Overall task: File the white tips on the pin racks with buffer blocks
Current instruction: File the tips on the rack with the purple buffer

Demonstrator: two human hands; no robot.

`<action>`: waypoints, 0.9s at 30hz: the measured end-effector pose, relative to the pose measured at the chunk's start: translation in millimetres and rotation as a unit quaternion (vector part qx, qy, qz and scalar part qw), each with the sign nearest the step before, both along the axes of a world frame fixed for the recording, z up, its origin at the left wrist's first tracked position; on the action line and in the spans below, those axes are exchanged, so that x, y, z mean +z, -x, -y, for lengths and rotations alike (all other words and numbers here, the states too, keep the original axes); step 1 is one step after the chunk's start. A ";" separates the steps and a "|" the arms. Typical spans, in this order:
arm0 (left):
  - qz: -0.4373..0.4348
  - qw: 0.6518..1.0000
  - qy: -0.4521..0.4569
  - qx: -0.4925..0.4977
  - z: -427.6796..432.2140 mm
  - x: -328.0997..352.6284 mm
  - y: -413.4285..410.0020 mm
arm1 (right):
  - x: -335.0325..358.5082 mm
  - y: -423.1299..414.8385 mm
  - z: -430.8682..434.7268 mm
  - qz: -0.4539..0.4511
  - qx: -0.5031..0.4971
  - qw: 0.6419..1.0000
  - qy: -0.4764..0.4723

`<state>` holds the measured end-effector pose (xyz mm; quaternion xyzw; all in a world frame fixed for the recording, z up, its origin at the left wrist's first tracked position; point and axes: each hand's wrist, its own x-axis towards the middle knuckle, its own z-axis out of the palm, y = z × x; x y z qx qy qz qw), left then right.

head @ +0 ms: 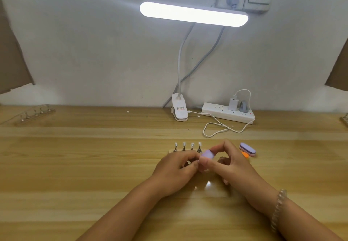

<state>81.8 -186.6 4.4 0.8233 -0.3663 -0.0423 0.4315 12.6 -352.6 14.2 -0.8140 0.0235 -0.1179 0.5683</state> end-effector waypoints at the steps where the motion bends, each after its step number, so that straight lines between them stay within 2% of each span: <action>1: -0.006 1.000 0.006 -0.002 0.3 -0.8 -1.0 | 0.6 -2.3 -0.4 0.006 -0.012 1.000 -0.001; 7: -0.065 0.994 0.087 -0.011 -1.4 -3.3 -6.0 | 2.0 3.4 5.8 -0.017 0.015 1.000 -0.009; 8: -0.079 0.992 0.102 -0.009 -1.5 -3.2 -7.0 | 2.4 1.3 6.9 -0.013 -0.010 0.999 -0.034; 11: -0.092 0.989 0.113 -0.003 -0.8 -4.7 -7.9 | 3.7 -4.8 10.0 -0.020 -0.045 0.978 -0.202; 12: -0.087 0.990 0.113 -0.001 -0.6 -5.8 -7.9 | 3.9 -3.3 10.5 -0.017 -0.037 0.976 -0.213; 15: -0.060 0.994 0.093 0.005 -0.6 -8.1 -7.7 | 4.0 6.6 5.2 -0.015 0.007 0.996 -0.082; 17: -0.053 0.995 0.079 0.010 -0.6 -8.0 -8.1 | 3.8 5.6 -0.5 -0.015 0.013 0.999 -0.034; 20: -0.055 0.995 0.082 0.021 -1.9 -7.0 -7.8 | 5.8 2.1 -2.8 -0.006 -0.013 0.999 -0.030; 24: -0.059 0.995 0.076 0.005 -2.6 -7.3 -8.1 | 4.3 6.8 1.5 -0.020 0.032 0.999 -0.006; 27: -0.050 0.996 0.072 0.005 -2.6 -8.0 -8.5 | 5.6 2.3 2.8 -0.022 -0.006 1.000 -0.021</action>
